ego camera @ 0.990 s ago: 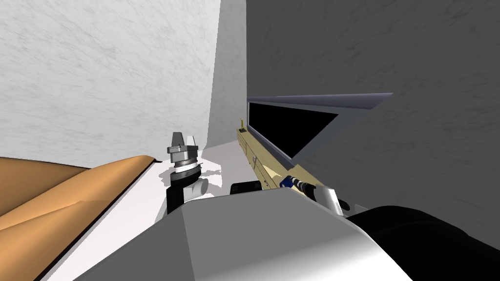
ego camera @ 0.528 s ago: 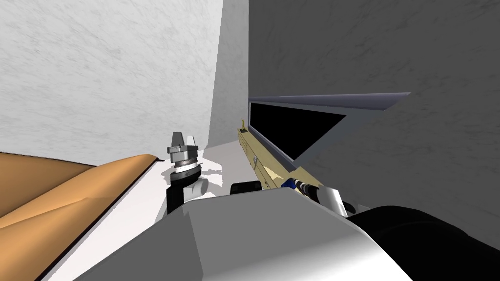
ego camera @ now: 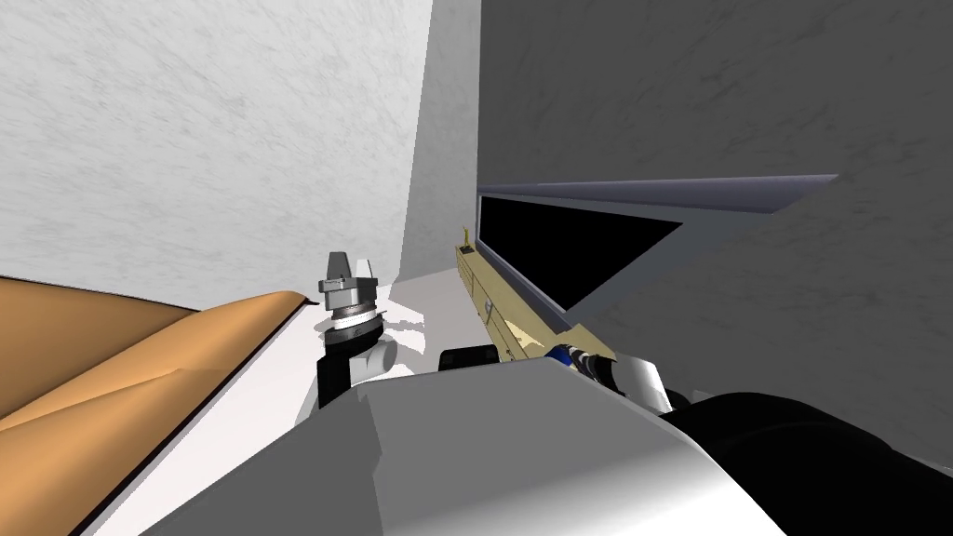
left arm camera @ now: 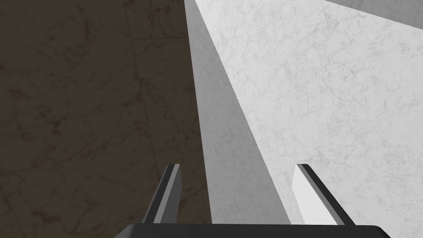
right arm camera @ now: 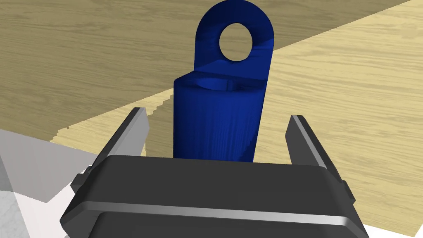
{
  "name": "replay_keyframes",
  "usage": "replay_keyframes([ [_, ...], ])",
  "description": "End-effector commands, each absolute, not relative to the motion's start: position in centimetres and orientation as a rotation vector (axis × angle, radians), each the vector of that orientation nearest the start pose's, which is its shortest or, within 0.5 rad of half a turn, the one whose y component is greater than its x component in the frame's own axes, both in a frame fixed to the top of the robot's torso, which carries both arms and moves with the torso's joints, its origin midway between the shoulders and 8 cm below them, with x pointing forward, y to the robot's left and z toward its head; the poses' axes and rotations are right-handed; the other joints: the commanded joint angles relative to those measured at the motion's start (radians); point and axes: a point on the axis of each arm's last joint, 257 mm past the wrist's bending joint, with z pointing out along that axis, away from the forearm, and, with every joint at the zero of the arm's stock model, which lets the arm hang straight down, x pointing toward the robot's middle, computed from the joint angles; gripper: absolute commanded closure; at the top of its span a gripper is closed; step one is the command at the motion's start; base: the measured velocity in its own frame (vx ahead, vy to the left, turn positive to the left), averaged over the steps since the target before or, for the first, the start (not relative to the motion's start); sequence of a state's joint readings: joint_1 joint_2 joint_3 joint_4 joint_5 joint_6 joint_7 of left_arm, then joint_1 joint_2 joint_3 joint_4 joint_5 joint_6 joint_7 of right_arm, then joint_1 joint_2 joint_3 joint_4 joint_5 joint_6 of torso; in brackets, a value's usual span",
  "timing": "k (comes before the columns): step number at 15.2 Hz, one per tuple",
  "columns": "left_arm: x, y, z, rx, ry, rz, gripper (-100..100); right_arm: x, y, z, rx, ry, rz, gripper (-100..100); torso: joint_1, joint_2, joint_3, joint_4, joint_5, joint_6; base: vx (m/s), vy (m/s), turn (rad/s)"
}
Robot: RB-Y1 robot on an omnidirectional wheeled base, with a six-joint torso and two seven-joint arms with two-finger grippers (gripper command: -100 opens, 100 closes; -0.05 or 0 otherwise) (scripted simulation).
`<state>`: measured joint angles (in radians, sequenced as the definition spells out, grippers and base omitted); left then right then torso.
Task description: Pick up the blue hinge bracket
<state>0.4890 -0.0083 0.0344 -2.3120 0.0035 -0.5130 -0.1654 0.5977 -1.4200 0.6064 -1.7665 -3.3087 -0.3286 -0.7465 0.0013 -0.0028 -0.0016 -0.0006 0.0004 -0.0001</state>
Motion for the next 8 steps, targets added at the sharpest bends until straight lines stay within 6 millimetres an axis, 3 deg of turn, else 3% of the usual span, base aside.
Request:
replay_keyframes([
  [1,33.3,28.8,4.5,-0.558,0.600,-1.130,0,12.0,-51.8,-44.5,-2.456,1.798,-0.511,-100,0.000,0.000,0.000,0.000,0.000,0.000,0.032,0.003,0.030],
  [8,33.3,28.8,4.5,-0.558,0.600,-1.130,0,10.0,-53.4,-44.3,-2.365,1.978,-0.441,-100,0.000,0.001,0.001,0.000,0.000,0.000,0.028,0.002,0.040],
])
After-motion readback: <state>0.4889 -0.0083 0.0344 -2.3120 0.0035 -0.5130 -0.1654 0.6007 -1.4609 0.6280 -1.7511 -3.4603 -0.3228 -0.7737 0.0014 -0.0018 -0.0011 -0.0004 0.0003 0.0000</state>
